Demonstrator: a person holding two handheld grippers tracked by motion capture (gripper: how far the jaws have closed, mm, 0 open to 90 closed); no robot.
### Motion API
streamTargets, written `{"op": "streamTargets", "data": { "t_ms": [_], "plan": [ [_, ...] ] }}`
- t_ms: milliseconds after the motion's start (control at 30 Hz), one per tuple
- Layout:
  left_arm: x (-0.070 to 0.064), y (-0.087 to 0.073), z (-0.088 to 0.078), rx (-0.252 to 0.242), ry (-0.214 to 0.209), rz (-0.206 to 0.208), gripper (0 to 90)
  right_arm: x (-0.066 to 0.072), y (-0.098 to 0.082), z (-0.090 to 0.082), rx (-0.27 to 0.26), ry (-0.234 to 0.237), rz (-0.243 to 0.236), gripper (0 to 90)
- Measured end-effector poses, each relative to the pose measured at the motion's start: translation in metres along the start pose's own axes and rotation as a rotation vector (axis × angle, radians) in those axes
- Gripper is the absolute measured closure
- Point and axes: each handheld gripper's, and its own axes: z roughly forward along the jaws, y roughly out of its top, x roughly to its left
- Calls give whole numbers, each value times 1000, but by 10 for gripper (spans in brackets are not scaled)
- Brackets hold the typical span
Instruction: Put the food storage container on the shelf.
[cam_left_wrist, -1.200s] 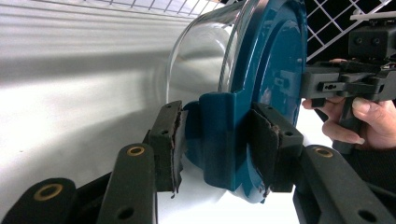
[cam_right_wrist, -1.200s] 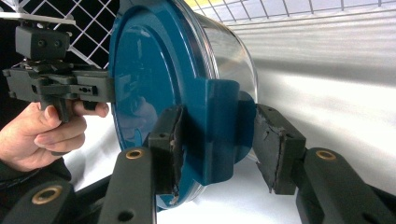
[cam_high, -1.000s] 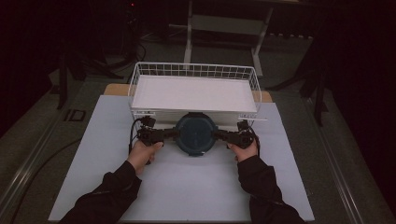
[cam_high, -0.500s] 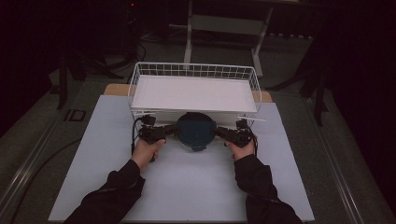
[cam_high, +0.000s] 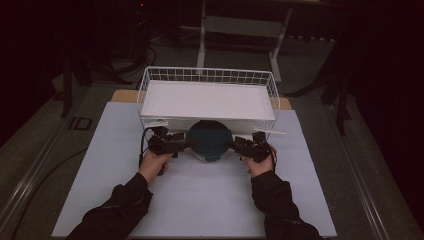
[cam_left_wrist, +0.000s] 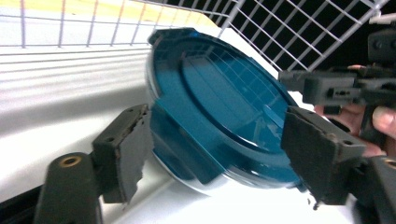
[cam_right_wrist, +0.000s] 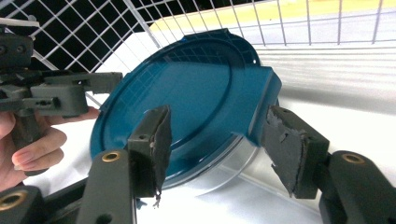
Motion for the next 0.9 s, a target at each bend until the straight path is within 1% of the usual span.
{"op": "streamTargets", "data": {
  "t_ms": [33,67,100,133,167,200,233,267,300,333,367,467,500,533,567,600,633,667,700,767,800,833,900],
  "plan": [
    [-1,0,-3,-2,3,21,187,4,-1,-5,4,0,-10,420],
    [-5,-1,-5,-6,7,5,187,4,-1,-5,4,0,-10,420],
    [-7,-2,-7,-8,9,29,148,9,-2,-9,15,-6,-37,420],
    [-8,-2,-8,0,11,53,148,9,-2,-9,15,-6,-37,420],
    [-11,-3,-10,6,16,67,99,13,-4,-12,21,3,-47,426],
    [-12,-4,-12,7,11,80,99,13,-4,-12,21,3,-47,426],
    [-16,-6,-14,41,-4,102,0,19,-6,-16,27,2,-62,441],
    [-16,-6,-14,41,-4,102,0,19,-6,-16,27,2,-62,441],
    [-21,-8,-18,57,-9,122,0,25,-7,-19,29,4,-82,454],
    [-21,-8,-18,57,-9,122,0,25,-7,-19,29,4,-82,454],
    [-23,-9,-20,60,-14,129,0,27,-8,-21,36,17,-81,464],
    [-31,-12,-25,71,-27,154,0,35,-12,-22,56,29,-99,512],
    [-37,-15,-29,81,-24,177,0,39,-16,-21,71,26,-108,556],
    [-37,-15,-29,81,-24,177,0,39,-16,-21,71,26,-108,556],
    [-40,-16,-31,78,-27,182,0,42,-17,-21,80,28,-112,563],
    [-42,-17,-33,84,-25,194,0,44,-20,-20,85,29,-112,574],
    [-44,-18,-36,84,-27,201,0,48,-24,-18,108,41,-116,616],
    [-47,-20,-38,82,-28,206,0,48,-24,-18,108,41,-116,616],
    [-49,-21,-40,85,-24,216,0,50,-27,-17,119,47,-121,642],
    [-53,-24,-44,91,-18,240,0,55,-32,-14,141,57,-132,746],
    [-55,-26,-45,93,-19,244,0,56,-35,-12,150,59,-142,789],
    [-56,-28,-47,92,-18,249,0,58,-40,-9,170,65,-150,897],
    [-58,-34,-53,85,-10,260,0,58,-42,-5,178,62,-150,899]
  ]
}}
